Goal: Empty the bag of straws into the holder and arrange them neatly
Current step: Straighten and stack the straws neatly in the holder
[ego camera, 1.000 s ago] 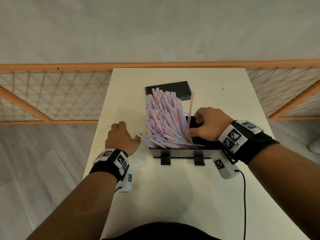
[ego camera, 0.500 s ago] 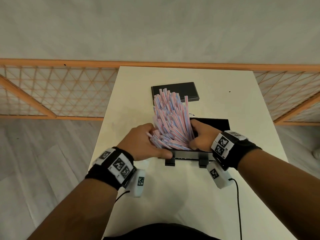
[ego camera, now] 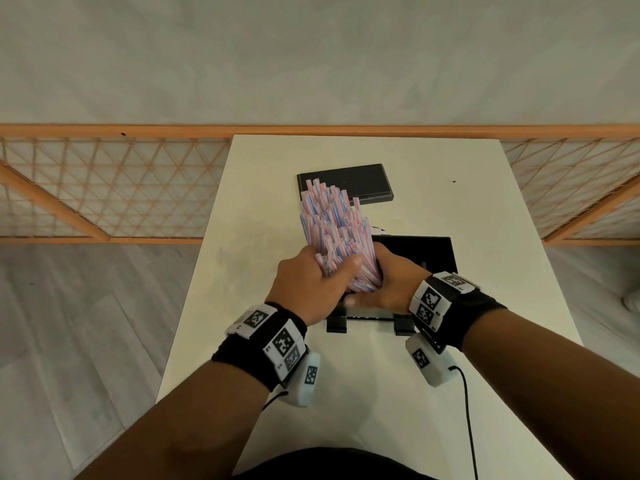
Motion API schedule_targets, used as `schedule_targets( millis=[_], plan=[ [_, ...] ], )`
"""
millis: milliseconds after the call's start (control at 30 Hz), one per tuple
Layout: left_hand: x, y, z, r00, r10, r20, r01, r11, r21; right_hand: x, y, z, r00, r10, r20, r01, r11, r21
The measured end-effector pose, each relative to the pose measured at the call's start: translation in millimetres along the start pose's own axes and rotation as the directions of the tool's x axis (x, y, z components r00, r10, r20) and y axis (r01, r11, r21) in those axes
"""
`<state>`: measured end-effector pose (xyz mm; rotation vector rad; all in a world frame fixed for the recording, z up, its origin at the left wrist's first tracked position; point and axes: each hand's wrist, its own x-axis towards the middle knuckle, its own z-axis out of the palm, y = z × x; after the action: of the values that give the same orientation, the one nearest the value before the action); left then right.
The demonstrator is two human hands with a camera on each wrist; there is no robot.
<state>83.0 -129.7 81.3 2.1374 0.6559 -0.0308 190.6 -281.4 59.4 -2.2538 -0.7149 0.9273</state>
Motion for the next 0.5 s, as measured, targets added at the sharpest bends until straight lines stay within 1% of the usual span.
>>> schedule_targets(
  millis=[100, 200, 267, 300, 333, 367, 433, 467, 500],
  plan=[
    [-4, 4, 3, 0.998, 0.029, -0.057, -0.033, 0.996, -0.084, 2, 0, 5, 0.997, -0.039, -0.07, 0.042, 0.998, 0.044],
    [-12, 12, -1, 0.99, 0.035, -0.136, -0.061, 0.978, -0.198, -1, -9, 5, 0.973, -0.182, -0.14, 0.189, 0.981, 0.034],
    [-16, 16, -3, 0.986, 0.02, -0.166, -0.066, 0.959, -0.276, -2, -14, 1, 0.937, -0.285, -0.201, 0.282, 0.959, -0.045],
    [-16, 15, -4, 0.985, 0.015, -0.169, -0.065, 0.954, -0.294, -2, -16, -1, 0.921, -0.32, -0.221, 0.302, 0.947, -0.113],
    [-16, 14, -4, 0.987, 0.014, -0.162, -0.062, 0.954, -0.294, -3, -15, -3, 0.914, -0.333, -0.233, 0.293, 0.937, -0.191],
    [-15, 10, -4, 0.988, 0.016, -0.153, -0.059, 0.958, -0.281, -3, -14, -4, 0.916, -0.32, -0.244, 0.252, 0.929, -0.271],
    [-14, 2, -3, 0.988, 0.037, -0.15, -0.071, 0.972, -0.226, -6, -7, -4, 0.93, -0.249, -0.271, 0.133, 0.914, -0.382],
    [-14, -4, -3, 0.984, 0.057, -0.166, -0.088, 0.978, -0.187, -8, -4, -5, 0.931, -0.216, -0.293, 0.094, 0.92, -0.381],
    [-14, -9, -3, 0.978, 0.084, -0.189, -0.113, 0.982, -0.15, -10, -1, -7, 0.929, -0.196, -0.313, 0.084, 0.937, -0.34]
  ],
)
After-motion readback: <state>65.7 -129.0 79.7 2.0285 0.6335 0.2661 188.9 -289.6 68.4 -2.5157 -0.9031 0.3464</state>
